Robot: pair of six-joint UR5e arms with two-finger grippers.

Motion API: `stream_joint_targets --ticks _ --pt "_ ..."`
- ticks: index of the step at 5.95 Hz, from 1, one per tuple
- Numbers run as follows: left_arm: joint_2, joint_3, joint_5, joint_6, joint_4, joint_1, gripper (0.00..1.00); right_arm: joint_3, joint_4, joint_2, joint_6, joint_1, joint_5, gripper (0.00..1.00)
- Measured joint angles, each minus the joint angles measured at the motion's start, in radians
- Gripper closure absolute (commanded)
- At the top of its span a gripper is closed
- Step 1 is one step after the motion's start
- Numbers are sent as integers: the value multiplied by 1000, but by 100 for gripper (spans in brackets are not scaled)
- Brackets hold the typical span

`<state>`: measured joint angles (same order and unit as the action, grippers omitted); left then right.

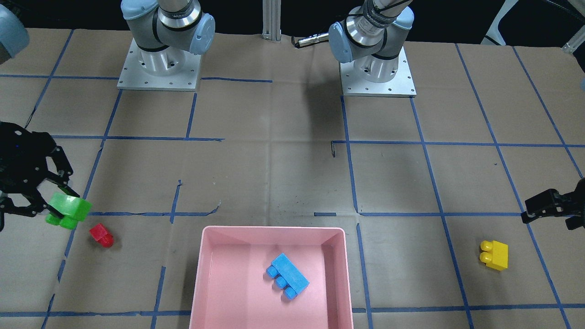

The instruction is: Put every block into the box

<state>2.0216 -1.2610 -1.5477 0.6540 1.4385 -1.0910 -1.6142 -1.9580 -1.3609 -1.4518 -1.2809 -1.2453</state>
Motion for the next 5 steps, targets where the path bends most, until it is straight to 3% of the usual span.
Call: stream_joint_targets --ticks 3,4,5 --pt "132 -15 -7 187 -95 18 0 283 -55 224 549 -340 -2 95" --pt "167 -67 -6 224 -198 19 0 358 -83 307 659 -411 -24 59" --pt "180 -158 -6 243 -347 20 0 395 -105 362 727 -452 -50 1"
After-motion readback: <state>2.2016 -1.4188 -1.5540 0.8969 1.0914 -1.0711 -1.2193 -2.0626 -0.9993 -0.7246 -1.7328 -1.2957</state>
